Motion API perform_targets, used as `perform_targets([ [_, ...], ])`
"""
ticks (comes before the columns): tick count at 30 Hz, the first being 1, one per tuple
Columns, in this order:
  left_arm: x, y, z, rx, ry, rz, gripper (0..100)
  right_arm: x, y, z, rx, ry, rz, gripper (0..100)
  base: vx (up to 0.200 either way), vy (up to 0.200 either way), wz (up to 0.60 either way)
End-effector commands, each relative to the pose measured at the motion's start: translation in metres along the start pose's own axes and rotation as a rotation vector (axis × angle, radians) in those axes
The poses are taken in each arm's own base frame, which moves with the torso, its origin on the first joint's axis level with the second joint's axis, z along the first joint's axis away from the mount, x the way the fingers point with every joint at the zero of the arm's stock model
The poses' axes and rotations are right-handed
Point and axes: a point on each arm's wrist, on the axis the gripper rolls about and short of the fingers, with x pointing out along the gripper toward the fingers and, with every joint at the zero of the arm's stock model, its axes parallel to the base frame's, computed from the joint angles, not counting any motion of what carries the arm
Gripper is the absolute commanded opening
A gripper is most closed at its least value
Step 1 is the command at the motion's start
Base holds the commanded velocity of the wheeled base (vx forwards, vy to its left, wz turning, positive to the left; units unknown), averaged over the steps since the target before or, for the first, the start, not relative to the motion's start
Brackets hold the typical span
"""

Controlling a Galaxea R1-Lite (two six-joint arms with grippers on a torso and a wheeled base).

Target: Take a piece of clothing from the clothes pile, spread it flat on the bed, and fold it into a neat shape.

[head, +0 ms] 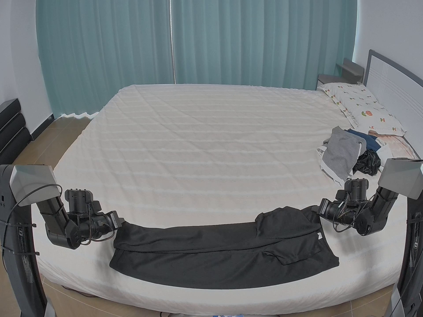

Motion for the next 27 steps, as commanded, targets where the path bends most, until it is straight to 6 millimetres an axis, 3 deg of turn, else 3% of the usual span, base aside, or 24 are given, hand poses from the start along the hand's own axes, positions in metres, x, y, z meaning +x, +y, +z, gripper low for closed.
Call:
perform_targets([
  [1,-0.001,0.000,0.002,0.000,-0.008,-0.001,0,0.001,-0.001,0.002,0.004,-0.028,-0.013,0,0.000,0.000,0.00],
  [20,0.001,-0.002,0.003,-0.019,-0.008,-0.005,0,0.004,-0.002,0.002,0.006,-0.040,-0.014,0,0.000,0.000,0.00],
  [27,0.007,-0.003,0.014,-0.053,-0.061,0.000,0,0.007,0.001,0.009,0.013,-0.090,-0.007,0,0.000,0.000,0.00],
])
